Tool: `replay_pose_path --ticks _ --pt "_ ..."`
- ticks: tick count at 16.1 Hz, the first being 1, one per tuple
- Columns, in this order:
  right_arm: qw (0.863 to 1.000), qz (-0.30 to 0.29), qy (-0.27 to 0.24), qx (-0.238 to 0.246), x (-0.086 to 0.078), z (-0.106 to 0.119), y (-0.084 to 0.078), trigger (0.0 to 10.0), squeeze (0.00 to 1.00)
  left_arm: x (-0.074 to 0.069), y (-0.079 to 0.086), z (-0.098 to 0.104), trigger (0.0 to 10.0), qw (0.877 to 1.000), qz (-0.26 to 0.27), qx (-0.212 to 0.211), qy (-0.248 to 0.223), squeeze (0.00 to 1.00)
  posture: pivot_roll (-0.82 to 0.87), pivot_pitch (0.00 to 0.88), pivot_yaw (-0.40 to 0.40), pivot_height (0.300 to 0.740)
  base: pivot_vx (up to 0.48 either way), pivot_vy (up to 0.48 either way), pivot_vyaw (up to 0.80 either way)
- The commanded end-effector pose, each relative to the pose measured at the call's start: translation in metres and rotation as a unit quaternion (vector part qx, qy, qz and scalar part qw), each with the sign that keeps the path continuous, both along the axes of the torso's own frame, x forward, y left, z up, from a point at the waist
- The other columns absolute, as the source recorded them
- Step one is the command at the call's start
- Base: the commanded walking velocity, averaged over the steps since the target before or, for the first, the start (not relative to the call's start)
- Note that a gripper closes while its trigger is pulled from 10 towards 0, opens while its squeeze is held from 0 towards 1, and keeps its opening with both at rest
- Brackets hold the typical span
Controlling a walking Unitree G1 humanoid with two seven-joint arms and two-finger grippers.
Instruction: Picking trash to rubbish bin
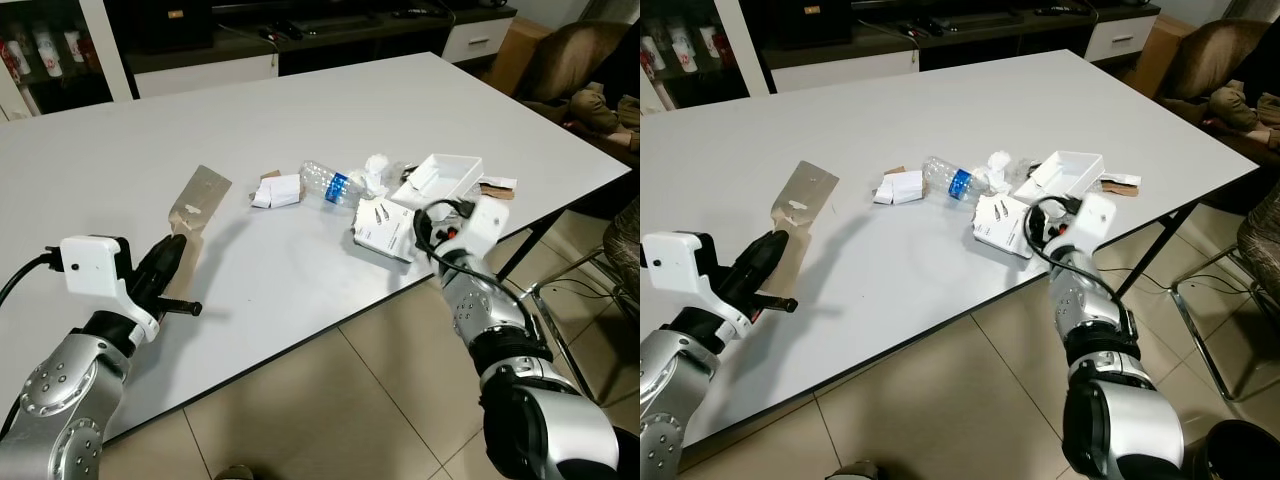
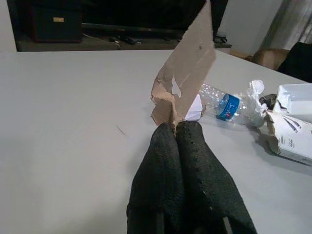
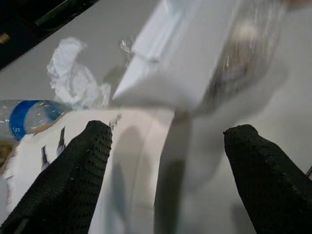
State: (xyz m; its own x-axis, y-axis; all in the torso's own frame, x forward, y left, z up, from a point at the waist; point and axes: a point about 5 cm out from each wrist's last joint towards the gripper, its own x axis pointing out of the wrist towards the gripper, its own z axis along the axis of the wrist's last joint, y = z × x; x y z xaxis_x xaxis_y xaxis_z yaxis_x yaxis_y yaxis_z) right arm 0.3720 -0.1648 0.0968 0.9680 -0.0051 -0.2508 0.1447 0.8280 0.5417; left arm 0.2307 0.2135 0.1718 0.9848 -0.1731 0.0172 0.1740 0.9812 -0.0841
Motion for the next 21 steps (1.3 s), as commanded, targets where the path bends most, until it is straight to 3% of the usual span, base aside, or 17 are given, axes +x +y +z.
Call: replay_pose_path --ticks 1,2,4,10,11,15,21 --pt "0.999 -0.001 -0.001 0.051 0.003 0.003 0.002 10.0 0.0 -0.002 -0.003 0.005 0.0 1.0 -0.001 0.0 -0.005 0.0 0.24 0.064 -0.094 0.74 0.0 0.0 0.0" --pt "0.994 -0.002 0.006 0.108 0.002 -0.002 0.005 10.0 0.0 -0.003 -0.002 0.007 0.0 1.0 0.005 -0.004 -0.008 0.0 0.25 0.067 -0.096 0.74 0.0 0.0 0.0" --pt "0.989 -0.007 0.017 0.15 -0.001 -0.009 0.008 10.0 0.0 -0.003 0.001 0.01 0.0 1.0 0.009 0.0 -0.008 0.0 0.25 0.067 -0.098 0.74 0.0 0.0 0.0" --pt "0.978 0.021 0.01 0.209 0.001 -0.007 0.017 10.0 0.0 -0.005 -0.001 0.012 0.0 1.0 0.013 -0.003 -0.007 0.0 0.27 0.067 -0.114 0.74 0.0 0.0 0.0" --pt "0.975 0.022 0.005 0.223 0.002 -0.004 0.018 0.0 0.0 -0.006 -0.001 0.012 0.0 1.0 0.014 -0.007 -0.008 0.0 0.27 0.067 -0.119 0.74 0.0 0.0 0.0" --pt "0.97 0.028 -0.008 0.241 0.004 0.0 0.02 0.0 0.0 -0.009 0.001 0.01 0.0 1.0 0.014 -0.005 -0.004 0.0 0.27 0.066 -0.121 0.74 0.0 0.0 0.0" --pt "0.967 0.04 -0.015 0.25 0.003 0.0 0.019 0.0 0.0 -0.003 -0.009 0.01 0.0 0.999 0.009 -0.03 -0.008 0.0 0.24 0.051 -0.123 0.74 0.0 0.0 0.0"
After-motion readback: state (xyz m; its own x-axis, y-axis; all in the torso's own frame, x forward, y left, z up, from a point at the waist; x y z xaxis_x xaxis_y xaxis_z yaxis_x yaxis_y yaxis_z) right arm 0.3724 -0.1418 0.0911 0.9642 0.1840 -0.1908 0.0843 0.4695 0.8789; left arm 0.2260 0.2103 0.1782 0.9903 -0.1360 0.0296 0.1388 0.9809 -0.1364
